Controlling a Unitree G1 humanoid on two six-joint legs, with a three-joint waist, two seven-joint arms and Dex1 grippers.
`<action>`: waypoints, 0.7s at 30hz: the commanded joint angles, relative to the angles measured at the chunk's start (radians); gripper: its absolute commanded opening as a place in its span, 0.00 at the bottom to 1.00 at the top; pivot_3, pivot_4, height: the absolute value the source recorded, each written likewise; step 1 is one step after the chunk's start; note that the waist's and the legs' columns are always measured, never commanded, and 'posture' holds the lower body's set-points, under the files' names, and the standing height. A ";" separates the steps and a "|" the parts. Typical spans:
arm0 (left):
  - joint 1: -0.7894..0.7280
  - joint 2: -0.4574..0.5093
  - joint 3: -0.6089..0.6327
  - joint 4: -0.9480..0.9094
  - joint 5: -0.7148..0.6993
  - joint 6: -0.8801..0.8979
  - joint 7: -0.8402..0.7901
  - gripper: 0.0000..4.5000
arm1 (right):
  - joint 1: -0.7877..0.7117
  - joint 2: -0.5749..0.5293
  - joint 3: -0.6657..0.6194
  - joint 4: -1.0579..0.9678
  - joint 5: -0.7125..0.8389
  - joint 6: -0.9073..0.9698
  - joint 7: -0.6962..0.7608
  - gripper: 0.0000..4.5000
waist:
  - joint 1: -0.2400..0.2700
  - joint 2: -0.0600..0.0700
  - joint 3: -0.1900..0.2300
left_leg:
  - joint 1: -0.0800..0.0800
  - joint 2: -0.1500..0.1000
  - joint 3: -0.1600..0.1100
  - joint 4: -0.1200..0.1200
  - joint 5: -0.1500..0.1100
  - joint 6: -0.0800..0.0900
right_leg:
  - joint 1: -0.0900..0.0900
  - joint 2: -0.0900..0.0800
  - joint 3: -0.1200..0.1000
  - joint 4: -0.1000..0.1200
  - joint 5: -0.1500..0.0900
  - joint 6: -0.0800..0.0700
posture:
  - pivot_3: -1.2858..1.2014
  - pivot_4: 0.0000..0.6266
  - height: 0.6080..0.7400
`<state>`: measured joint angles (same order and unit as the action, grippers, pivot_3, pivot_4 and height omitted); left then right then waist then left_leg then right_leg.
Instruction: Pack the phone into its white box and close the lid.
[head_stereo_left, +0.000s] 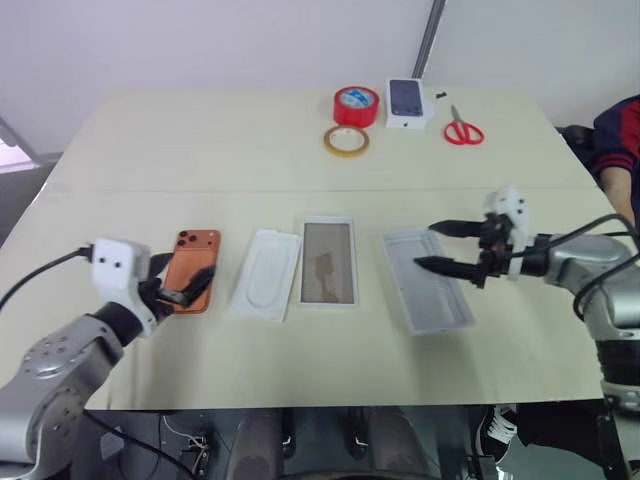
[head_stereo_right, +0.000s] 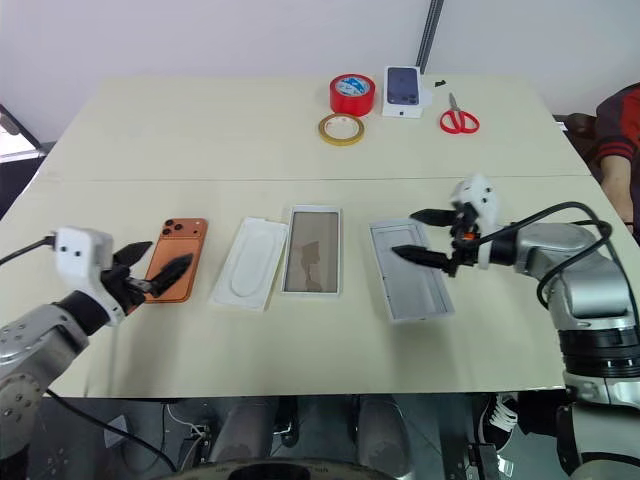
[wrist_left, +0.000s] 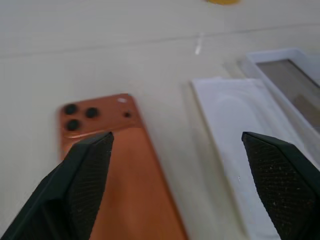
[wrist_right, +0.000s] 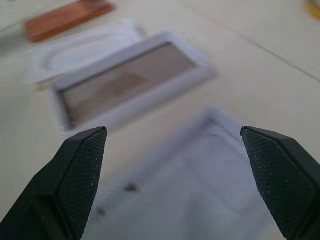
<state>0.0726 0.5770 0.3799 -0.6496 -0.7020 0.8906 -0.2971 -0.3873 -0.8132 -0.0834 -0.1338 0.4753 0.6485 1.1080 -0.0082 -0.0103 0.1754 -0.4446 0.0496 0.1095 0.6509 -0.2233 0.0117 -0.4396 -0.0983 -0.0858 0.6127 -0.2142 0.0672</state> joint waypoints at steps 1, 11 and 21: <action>-0.118 0.010 -0.075 0.023 0.000 0.175 0.105 0.95 | -0.005 -0.002 0.059 -0.178 0.006 0.076 -0.067 1.00 | 0.001 0.000 0.000 | 0.000 0.000 -0.001 0.000 0.000 0.000 | 0.000 0.000 0.000 0.000 0.000 0.000 | 0.52 0.24 0.97; -0.343 -0.079 -0.100 0.172 -0.107 0.474 0.112 0.95 | 0.021 0.029 0.156 -0.334 0.025 0.103 -0.119 1.00 | 0.002 -0.002 0.000 | 0.000 -0.001 -0.002 0.001 0.002 0.003 | 0.001 0.001 0.000 0.001 -0.001 0.002 | 0.52 0.24 0.97; -0.415 -0.099 -0.140 0.270 -0.091 0.530 0.076 0.65 | 0.025 0.044 0.236 -0.352 -0.026 0.056 -0.150 1.00 | 0.003 -0.002 0.000 | 0.001 -0.001 -0.002 0.002 0.002 0.003 | 0.002 0.001 0.000 0.002 -0.001 0.001 | 0.52 0.24 0.97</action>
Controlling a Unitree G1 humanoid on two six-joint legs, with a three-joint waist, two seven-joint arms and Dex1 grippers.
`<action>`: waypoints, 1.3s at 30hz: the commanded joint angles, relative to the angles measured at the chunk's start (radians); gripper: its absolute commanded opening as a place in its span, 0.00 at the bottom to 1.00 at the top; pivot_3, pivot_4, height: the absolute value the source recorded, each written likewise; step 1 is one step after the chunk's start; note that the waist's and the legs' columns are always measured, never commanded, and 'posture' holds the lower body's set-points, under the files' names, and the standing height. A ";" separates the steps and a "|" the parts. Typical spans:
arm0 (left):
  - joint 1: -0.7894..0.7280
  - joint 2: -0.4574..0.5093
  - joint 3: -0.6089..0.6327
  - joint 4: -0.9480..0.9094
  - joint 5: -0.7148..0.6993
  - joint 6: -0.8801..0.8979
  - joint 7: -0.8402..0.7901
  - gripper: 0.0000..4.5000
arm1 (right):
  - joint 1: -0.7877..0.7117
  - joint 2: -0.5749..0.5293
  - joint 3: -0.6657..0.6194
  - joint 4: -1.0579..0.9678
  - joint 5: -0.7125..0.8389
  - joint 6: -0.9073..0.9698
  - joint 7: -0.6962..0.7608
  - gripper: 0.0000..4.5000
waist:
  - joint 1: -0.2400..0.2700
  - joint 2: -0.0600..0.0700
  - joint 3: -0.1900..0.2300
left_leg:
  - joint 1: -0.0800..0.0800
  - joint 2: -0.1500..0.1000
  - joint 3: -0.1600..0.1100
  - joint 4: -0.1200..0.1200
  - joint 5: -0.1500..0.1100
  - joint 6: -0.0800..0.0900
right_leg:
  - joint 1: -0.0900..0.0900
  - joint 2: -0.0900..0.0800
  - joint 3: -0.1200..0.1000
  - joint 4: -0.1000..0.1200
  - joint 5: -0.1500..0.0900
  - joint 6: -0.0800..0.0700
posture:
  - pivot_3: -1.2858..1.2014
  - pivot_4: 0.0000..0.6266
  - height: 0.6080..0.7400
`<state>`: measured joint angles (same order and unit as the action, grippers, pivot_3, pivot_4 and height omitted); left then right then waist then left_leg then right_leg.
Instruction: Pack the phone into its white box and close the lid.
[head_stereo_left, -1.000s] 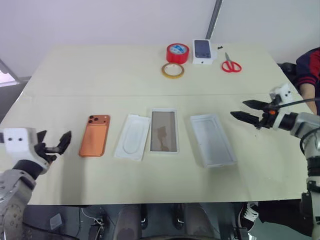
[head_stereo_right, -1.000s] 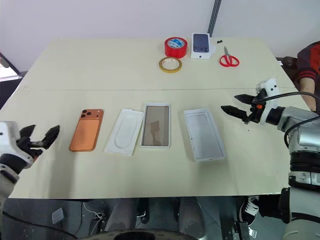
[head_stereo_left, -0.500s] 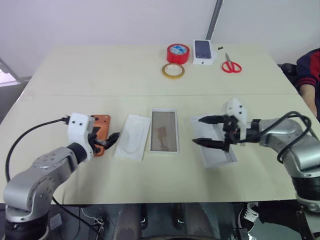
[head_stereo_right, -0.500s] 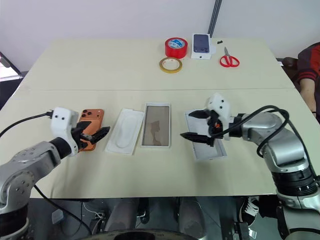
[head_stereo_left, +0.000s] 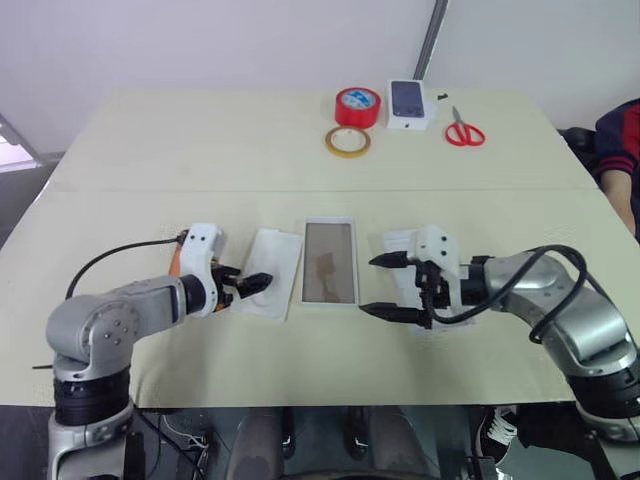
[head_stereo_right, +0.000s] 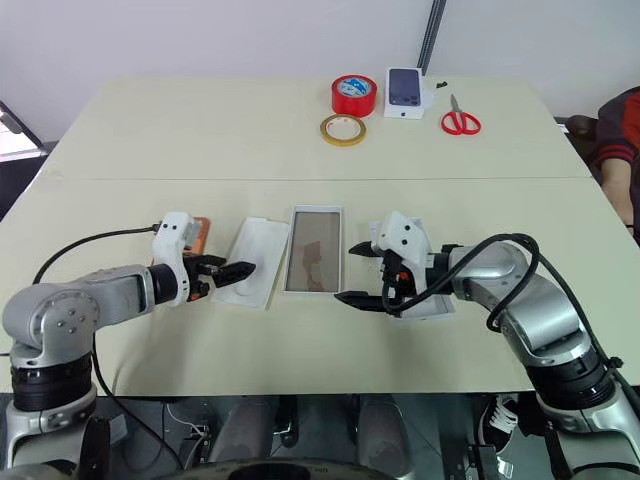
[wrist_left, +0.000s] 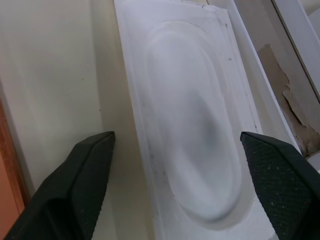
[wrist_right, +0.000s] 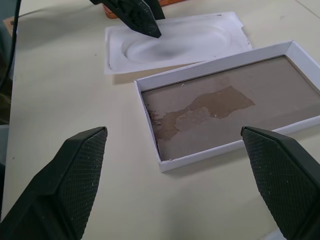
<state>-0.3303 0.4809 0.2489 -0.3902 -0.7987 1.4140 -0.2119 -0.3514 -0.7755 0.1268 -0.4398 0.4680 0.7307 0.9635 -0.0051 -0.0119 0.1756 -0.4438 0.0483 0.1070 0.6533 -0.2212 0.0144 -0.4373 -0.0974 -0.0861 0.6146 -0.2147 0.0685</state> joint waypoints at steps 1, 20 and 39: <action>-0.014 -0.005 -0.008 0.015 0.011 0.005 -0.008 0.53 | -0.015 0.003 0.048 -0.048 -0.038 -0.030 -0.008 1.00 | 0.000 0.000 0.000 | 0.000 0.000 0.000 0.000 0.000 0.000 | 0.000 0.000 0.000 0.000 0.000 0.000 | 0.52 0.24 0.97; -0.049 -0.066 0.276 0.006 -0.040 0.006 0.034 0.00 | -0.253 0.160 0.438 0.114 -0.293 0.095 -0.093 0.58 | -0.003 -0.001 -0.001 | -0.001 0.000 -0.001 0.000 0.001 -0.001 | -0.001 0.000 0.000 0.001 0.000 0.000 | 0.52 0.24 0.97; -0.147 -0.133 0.365 -0.046 -0.112 0.126 0.083 0.00 | -0.310 0.303 0.529 0.231 -0.426 -0.075 -0.053 0.02 | -0.007 -0.003 -0.002 | 0.001 0.000 0.000 0.000 0.002 -0.003 | 0.000 0.000 -0.001 0.002 0.000 0.000 | 0.52 0.24 0.97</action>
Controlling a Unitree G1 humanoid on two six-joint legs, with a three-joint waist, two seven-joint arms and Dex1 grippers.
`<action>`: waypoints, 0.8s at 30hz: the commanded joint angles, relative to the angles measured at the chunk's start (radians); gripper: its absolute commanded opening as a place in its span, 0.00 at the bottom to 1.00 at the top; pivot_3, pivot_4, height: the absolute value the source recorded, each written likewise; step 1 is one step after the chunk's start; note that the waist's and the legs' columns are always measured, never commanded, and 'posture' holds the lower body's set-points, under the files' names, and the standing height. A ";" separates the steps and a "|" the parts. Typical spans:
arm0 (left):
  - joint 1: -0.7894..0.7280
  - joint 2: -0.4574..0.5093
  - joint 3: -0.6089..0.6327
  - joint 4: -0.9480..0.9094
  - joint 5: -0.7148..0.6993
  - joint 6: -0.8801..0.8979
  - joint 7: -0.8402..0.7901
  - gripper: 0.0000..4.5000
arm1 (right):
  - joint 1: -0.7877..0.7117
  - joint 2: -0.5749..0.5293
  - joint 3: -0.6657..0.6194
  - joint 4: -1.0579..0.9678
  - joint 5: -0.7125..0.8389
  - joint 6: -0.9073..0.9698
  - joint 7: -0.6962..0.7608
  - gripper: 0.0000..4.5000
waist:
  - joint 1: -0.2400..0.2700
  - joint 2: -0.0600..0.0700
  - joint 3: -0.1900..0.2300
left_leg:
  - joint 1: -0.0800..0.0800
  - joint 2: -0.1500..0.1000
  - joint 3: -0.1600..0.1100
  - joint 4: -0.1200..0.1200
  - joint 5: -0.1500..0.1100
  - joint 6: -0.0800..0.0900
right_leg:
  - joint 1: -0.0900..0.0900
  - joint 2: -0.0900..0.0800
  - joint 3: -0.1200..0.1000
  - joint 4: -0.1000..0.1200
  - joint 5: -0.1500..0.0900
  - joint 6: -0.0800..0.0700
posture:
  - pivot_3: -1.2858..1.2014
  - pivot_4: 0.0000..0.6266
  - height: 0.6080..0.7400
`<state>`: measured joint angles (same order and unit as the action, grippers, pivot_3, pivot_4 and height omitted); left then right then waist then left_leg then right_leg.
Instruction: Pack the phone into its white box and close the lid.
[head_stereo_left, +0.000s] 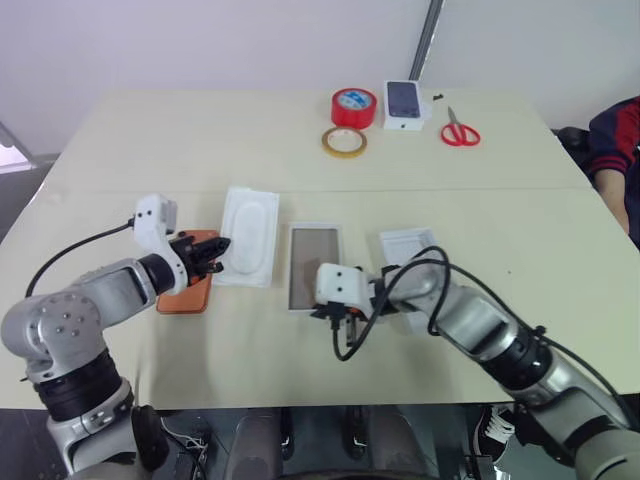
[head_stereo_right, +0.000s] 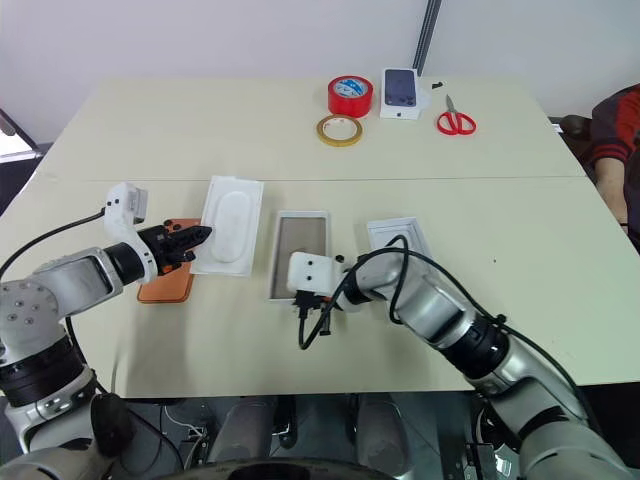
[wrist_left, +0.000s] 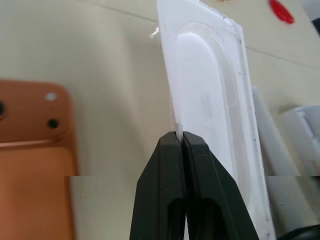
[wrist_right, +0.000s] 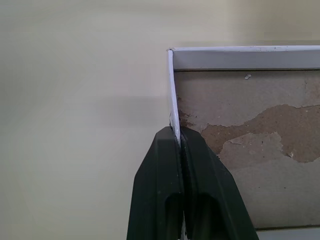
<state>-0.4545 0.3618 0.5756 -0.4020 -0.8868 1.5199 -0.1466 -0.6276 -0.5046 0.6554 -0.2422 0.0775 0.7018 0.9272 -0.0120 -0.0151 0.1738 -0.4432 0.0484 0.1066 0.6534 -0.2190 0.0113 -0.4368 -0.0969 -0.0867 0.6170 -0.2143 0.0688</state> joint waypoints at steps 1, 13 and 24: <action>-0.027 -0.019 0.042 -0.033 -0.024 0.025 0.021 0.00 | -0.037 0.042 0.000 0.044 -0.040 -0.047 -0.015 0.02 | 0.000 0.000 0.000 | 0.000 0.000 0.000 0.000 0.000 0.000 | 0.000 0.000 0.000 0.000 0.000 0.000 | 0.52 0.24 0.97; -0.047 -0.178 0.052 -0.078 -0.013 0.094 0.140 0.00 | -0.013 -0.030 -0.246 -0.108 0.106 0.063 0.050 0.99 | 0.005 0.000 0.000 | 0.000 0.000 -0.001 0.000 0.001 -0.001 | 0.001 0.000 0.000 0.000 0.002 0.003 | 0.52 0.24 0.97; -0.035 -0.315 -0.030 -0.084 0.018 0.094 0.272 0.00 | 0.056 -0.161 -0.366 -0.088 0.106 0.051 0.011 0.99 | 0.002 -0.001 0.000 | 0.000 -0.001 -0.001 0.000 0.001 -0.001 | 0.001 0.001 0.000 0.000 0.000 0.000 | 0.52 0.24 0.97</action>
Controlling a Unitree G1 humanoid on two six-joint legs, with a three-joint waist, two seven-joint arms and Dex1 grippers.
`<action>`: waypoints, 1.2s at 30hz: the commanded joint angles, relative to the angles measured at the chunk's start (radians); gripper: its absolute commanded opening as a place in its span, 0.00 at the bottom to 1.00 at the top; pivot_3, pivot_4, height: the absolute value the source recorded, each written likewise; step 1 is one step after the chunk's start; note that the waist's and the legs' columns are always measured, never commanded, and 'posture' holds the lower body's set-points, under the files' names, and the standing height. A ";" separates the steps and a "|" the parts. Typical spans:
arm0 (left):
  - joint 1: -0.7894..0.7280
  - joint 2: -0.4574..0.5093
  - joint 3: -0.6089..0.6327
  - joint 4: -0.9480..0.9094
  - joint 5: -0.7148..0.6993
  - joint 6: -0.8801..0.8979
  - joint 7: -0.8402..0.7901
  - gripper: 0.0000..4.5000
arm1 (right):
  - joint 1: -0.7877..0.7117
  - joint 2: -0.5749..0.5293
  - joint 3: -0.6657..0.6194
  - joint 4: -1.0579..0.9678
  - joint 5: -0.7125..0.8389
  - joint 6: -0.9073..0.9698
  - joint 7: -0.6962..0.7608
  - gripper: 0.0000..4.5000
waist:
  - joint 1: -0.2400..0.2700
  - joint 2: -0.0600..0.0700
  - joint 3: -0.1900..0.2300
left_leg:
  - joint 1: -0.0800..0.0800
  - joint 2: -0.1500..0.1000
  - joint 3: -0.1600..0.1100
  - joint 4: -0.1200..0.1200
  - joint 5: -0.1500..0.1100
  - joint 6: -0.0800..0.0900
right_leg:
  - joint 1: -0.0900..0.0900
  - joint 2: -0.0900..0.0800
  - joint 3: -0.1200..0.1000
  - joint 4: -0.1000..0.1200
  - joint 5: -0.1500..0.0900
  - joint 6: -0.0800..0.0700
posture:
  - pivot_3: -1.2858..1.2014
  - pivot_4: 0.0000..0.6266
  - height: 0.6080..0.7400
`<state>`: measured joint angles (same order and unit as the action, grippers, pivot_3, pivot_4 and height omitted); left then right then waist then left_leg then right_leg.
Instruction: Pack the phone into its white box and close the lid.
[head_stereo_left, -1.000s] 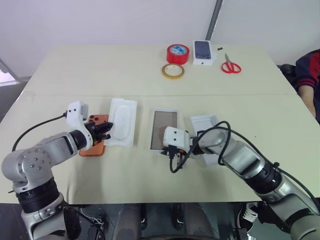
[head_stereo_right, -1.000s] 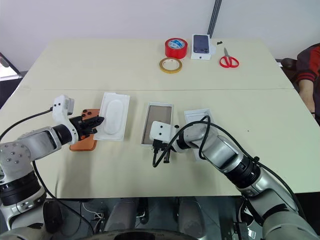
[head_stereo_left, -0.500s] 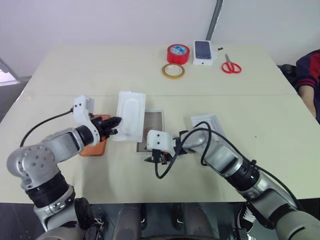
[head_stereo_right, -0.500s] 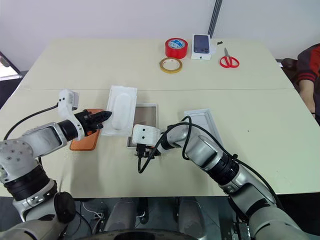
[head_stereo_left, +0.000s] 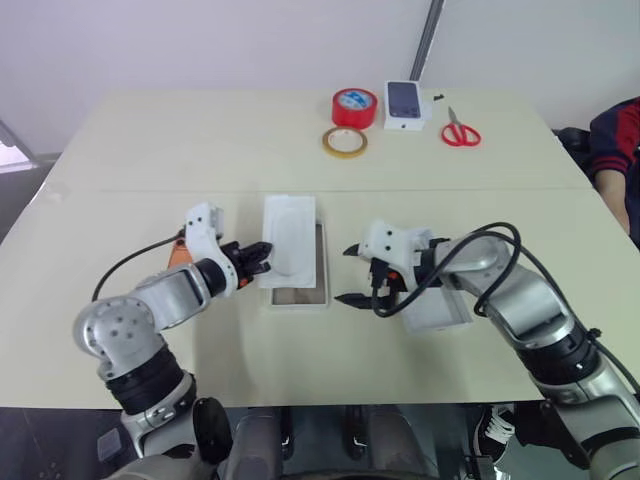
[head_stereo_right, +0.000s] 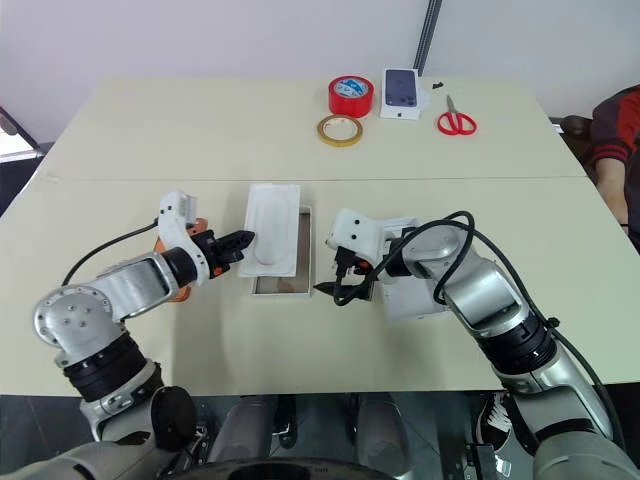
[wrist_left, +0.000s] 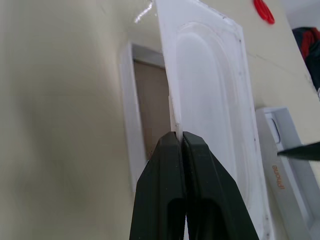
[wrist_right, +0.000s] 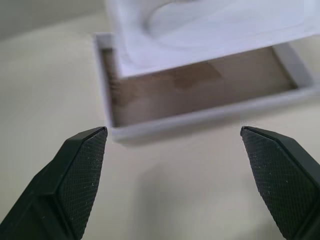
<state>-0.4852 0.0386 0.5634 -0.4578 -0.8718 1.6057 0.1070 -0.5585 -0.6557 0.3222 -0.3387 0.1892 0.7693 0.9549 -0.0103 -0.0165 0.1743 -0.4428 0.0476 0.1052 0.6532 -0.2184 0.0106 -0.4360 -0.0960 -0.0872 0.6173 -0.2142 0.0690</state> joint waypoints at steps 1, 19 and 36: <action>-0.003 0.009 -0.018 -0.028 0.002 0.009 0.023 0.00 | -0.016 -0.009 -0.034 0.016 -0.008 -0.018 -0.023 0.99 | 0.000 0.000 0.000 | 0.000 0.000 0.000 0.000 0.000 0.000 | 0.000 0.000 0.000 0.000 0.000 0.000 | 0.52 0.24 0.97; 0.044 0.005 -0.065 -0.039 -0.072 0.009 0.096 0.00 | -0.047 0.020 -0.036 0.065 -0.004 -0.015 -0.061 0.99 | 0.004 0.000 0.000 | 0.000 0.000 0.000 0.000 0.000 0.000 | 0.000 0.000 0.000 0.000 0.000 0.000 | 0.52 0.24 0.97; 0.000 0.100 0.002 -0.074 -0.230 -0.018 0.070 1.00 | -0.141 0.102 -0.046 0.133 0.001 0.045 -0.120 0.57 | 0.001 0.000 0.000 | 0.000 0.000 -0.001 0.000 0.000 0.000 | 0.000 0.000 0.000 0.000 0.000 0.000 | 0.52 0.24 0.97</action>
<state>-0.4762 0.1048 0.5707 -0.4898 -1.0823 1.6028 0.2078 -0.6632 -0.5675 0.3041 -0.1974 0.1802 0.8035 0.8516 -0.0089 -0.0167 0.1744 -0.4431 0.0473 0.1046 0.6534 -0.2182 0.0105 -0.4360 -0.0955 -0.0873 0.6173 -0.2143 0.0689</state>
